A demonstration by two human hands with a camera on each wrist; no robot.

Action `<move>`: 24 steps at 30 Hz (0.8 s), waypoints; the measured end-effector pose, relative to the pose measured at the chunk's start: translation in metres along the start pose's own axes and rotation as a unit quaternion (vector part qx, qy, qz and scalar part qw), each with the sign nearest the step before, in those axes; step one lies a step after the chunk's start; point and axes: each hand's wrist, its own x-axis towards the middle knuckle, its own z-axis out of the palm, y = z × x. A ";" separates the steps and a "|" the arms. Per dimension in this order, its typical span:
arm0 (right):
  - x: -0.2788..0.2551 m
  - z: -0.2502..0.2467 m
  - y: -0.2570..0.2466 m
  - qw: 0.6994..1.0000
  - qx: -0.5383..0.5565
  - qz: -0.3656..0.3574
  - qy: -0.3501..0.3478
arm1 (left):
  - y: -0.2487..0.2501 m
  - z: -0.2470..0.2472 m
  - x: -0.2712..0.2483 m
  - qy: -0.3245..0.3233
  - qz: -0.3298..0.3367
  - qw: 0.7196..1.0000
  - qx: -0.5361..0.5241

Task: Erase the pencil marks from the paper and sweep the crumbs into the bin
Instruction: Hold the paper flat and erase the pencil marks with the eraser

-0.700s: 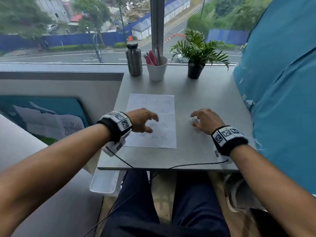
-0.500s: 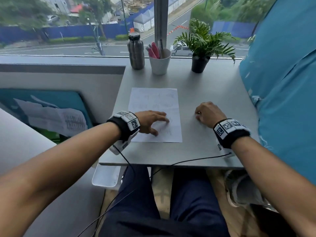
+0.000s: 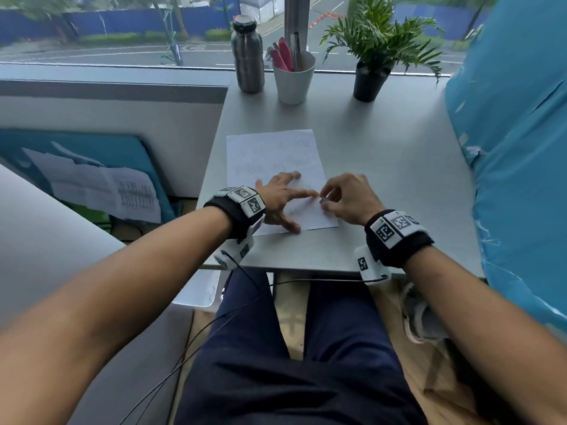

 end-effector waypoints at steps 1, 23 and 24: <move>0.001 -0.001 0.000 1.000 0.005 0.014 0.007 | 0.000 -0.001 0.000 -0.007 -0.003 1.000 -0.005; 0.006 0.006 -0.003 0.999 0.010 -0.009 -0.028 | 0.004 -0.002 0.004 -0.027 -0.027 0.999 -0.037; 0.009 0.003 0.000 1.000 0.013 0.008 -0.004 | 0.004 -0.002 0.004 -0.026 -0.029 0.999 -0.038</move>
